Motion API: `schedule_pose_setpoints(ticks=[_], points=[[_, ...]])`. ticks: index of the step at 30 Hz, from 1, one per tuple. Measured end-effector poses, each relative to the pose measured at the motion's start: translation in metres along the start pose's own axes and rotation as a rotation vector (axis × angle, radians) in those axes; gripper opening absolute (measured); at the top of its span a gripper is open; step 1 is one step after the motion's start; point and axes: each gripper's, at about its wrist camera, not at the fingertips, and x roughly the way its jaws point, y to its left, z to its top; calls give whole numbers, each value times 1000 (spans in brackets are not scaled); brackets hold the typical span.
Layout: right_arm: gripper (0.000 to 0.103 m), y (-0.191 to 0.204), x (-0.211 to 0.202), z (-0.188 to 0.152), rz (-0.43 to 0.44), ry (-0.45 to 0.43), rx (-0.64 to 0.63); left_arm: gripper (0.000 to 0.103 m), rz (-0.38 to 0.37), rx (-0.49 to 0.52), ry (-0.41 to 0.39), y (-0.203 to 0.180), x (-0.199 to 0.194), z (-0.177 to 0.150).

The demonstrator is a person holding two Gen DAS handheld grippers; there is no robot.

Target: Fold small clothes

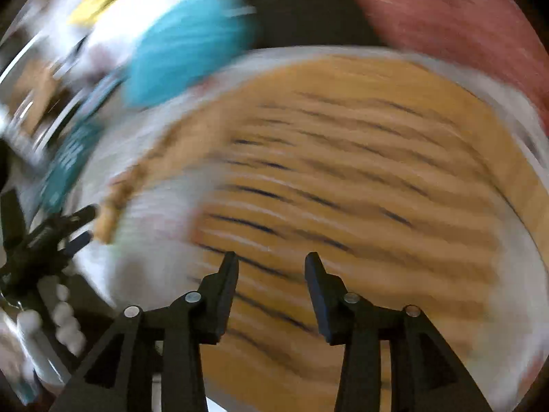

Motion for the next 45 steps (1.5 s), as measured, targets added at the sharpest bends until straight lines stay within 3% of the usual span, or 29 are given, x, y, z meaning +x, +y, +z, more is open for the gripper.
schedule_pose_setpoints(ticks=[3,7,10,12,16,20,22,23,24,25,27,34,40,45], points=[[51,-88,-34,-48,-74,-10,224,84,-25,41,105,-21,22,-23],[53,-141,-56,-98,-116,-32,365,84,-85,34,273,-33,52,-56],[53,-149,-52,-120,-79,-36,405,84,-46,96,329,-46,61,-86],[53,-146,-44,-128,-54,-30,411,84,0,193,303,-61,56,-101],[53,-134,-28,-138,-23,-17,388,84,-10,263,322,-82,55,-126],[54,-124,-18,-141,-35,-6,361,86,75,363,325,-110,61,-153],[51,-120,-17,-142,-56,-9,347,64,130,402,314,-118,59,-158],[43,-118,-17,-142,-60,-11,342,40,127,398,313,-116,55,-156],[20,-118,-19,-142,-52,-13,336,16,112,380,325,-115,53,-153],[9,-116,-20,-141,-40,-9,332,9,91,350,344,-112,50,-149],[8,-115,-27,-141,-28,-12,332,10,56,280,366,-106,43,-139],[4,-101,-53,-151,32,0,339,9,95,224,342,-89,18,-125],[4,-99,-45,-176,54,66,358,9,152,187,355,-74,18,-120],[5,-108,-37,-187,76,120,397,9,96,107,341,-60,6,-116]])
